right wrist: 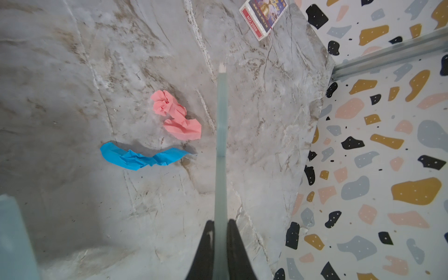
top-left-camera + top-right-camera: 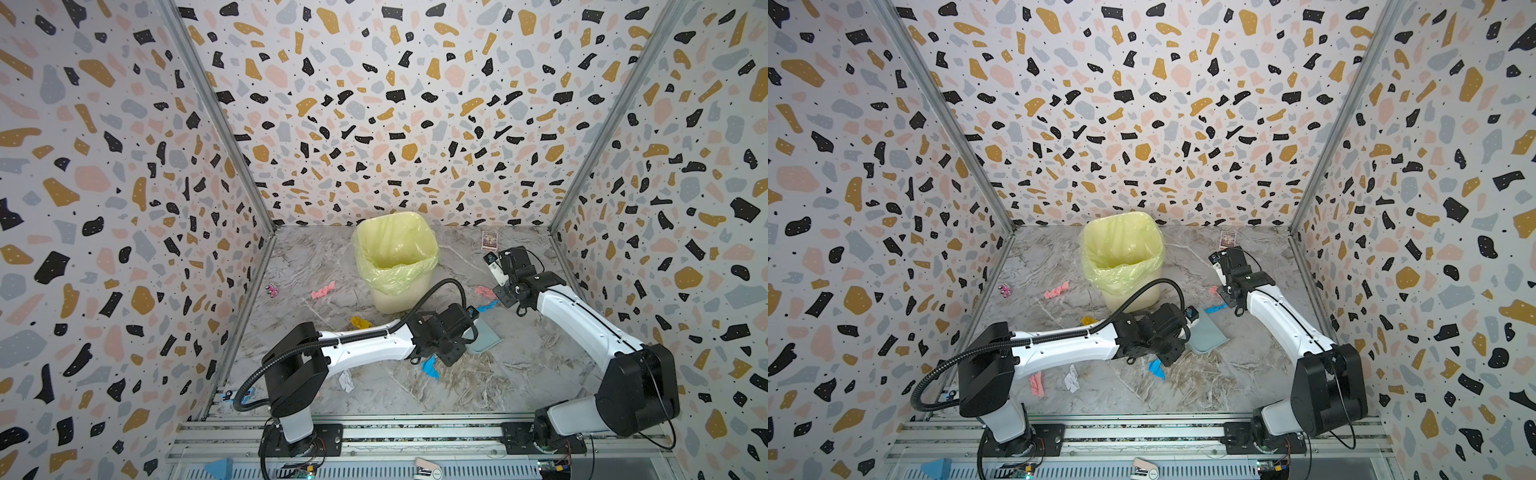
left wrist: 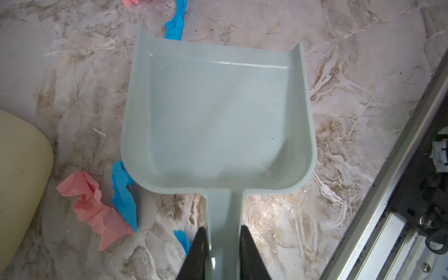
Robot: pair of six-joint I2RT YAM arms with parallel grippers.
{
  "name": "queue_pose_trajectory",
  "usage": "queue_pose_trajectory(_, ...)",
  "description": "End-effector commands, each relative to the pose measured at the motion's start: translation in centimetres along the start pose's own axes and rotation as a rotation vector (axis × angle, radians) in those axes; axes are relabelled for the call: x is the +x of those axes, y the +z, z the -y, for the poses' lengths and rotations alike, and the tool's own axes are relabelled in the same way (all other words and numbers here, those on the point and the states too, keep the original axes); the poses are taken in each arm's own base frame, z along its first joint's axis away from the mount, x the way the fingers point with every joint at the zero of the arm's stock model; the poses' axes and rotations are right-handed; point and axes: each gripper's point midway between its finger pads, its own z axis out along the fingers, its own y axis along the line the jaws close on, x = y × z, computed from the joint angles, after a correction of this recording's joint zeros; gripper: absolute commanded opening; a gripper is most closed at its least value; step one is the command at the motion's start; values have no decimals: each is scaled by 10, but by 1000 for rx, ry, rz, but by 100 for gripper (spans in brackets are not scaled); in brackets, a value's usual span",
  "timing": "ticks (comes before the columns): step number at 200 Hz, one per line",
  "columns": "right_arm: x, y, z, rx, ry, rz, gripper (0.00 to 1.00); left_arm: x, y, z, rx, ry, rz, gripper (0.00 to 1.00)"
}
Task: Sweep away the paper scraps from the table
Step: 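Move the brush in the right gripper behind the pink and blue scraps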
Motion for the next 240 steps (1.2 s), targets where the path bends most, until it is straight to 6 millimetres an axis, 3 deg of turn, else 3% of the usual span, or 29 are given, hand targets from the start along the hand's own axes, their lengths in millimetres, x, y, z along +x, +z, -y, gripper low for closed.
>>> queue_pose_trajectory(1,-15,-1,6,40,-41,45,0,1,7,-1,-9,-20,3,0)
queue_pose_trajectory(80,-11,19,-11,15,-148,-7,0,15,24,-9,-50,-53,-33,0)
queue_pose_trajectory(133,4,7,-34,-41,-196,-40,0,23,32,-17,-89,-67,-57,0)
queue_pose_trajectory(187,15,-23,-55,-111,-223,-42,0,26,36,-25,-112,-90,-60,0)
queue_pose_trajectory(213,10,-39,-46,-86,-202,-3,0,26,37,-27,-113,-96,-55,0)
queue_pose_trajectory(240,11,-32,-31,-19,-210,-10,0,23,41,-28,-115,-99,-49,0)
